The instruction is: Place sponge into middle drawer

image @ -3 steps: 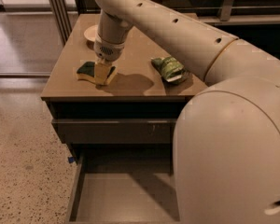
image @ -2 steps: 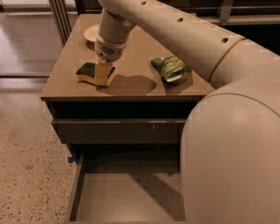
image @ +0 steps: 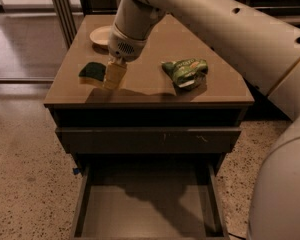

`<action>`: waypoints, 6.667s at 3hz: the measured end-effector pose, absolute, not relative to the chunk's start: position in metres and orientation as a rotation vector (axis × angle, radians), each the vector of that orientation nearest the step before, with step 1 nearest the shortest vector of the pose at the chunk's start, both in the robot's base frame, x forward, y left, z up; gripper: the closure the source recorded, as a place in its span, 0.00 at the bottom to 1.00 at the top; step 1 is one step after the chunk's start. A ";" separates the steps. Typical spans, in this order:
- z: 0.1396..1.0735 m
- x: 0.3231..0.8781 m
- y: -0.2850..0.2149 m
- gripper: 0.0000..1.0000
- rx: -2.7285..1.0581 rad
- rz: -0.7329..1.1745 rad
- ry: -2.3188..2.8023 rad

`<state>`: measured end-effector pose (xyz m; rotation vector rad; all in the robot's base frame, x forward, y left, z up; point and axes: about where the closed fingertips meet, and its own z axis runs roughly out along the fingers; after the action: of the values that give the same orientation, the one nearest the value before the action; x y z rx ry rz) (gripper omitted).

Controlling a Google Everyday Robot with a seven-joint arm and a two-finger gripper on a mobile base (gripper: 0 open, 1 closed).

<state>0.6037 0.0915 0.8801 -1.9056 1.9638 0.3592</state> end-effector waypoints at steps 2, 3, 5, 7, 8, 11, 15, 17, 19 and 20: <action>0.920 0.548 0.083 1.00 -1.934 0.417 1.870; 0.926 0.529 0.078 1.00 -1.949 0.438 1.864; 0.900 0.492 0.061 1.00 -2.029 0.499 1.880; 0.882 0.483 0.053 1.00 -2.043 0.536 1.898; 0.874 0.470 0.058 1.00 -2.032 0.528 1.907; 0.767 0.409 0.052 1.00 -1.934 0.599 1.949; 0.704 0.427 0.018 1.00 -1.857 0.531 2.074; 0.666 0.424 0.016 1.00 -1.772 0.457 2.156; 0.644 0.422 0.005 1.00 -1.742 0.280 2.243; 0.636 0.425 -0.001 1.00 -1.747 0.207 2.267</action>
Offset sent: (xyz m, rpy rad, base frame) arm -0.0848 -0.0160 0.0589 0.0834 -0.0107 0.0866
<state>0.4252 -0.0006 0.6356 -1.7469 2.2672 0.2074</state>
